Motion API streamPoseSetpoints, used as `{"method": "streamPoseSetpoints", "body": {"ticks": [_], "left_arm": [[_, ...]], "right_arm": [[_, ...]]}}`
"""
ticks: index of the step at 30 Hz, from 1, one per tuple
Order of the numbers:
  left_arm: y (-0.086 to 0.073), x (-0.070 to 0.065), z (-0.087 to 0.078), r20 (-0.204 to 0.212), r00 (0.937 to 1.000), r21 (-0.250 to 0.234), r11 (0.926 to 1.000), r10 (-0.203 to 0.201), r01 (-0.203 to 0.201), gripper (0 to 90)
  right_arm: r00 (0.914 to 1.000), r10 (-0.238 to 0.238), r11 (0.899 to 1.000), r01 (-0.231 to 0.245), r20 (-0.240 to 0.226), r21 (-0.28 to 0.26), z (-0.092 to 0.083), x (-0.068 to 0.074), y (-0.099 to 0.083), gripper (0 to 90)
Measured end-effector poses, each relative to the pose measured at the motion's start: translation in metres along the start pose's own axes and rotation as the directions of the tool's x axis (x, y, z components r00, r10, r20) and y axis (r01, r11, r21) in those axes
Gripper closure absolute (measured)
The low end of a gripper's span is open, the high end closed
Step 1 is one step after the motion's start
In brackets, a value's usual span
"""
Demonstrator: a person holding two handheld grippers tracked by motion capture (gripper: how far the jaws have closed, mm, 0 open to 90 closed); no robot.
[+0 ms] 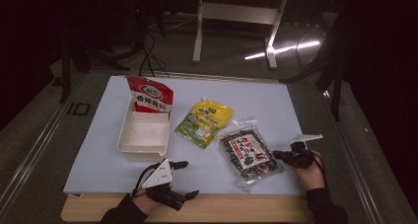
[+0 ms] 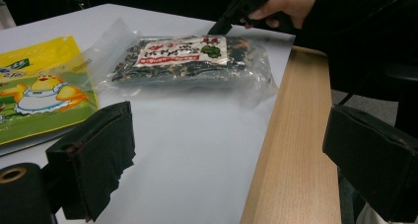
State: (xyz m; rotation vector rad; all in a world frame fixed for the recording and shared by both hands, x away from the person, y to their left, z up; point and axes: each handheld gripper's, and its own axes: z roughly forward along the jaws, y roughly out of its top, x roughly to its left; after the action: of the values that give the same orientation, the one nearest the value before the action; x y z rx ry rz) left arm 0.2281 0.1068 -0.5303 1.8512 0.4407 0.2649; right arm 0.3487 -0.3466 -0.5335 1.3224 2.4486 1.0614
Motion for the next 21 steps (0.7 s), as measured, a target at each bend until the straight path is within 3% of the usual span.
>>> {"method": "streamPoseSetpoints", "body": {"ticks": [13,21], "left_arm": [[0.001,0.0,0.001,0.003,1.0,-0.001,1.0,0.005,-0.005,6.5],[0.001,-0.001,0.001,0.004,1.0,0.001,1.0,0.006,-0.006,6.5]], "right_arm": [[0.9948,-0.061,0.997,0.064,-0.081,0.032,0.002,0.033,-0.005,90.0],[0.982,-0.116,0.992,0.122,-0.149,0.034,0.006,0.051,-0.001,90.0]]}}
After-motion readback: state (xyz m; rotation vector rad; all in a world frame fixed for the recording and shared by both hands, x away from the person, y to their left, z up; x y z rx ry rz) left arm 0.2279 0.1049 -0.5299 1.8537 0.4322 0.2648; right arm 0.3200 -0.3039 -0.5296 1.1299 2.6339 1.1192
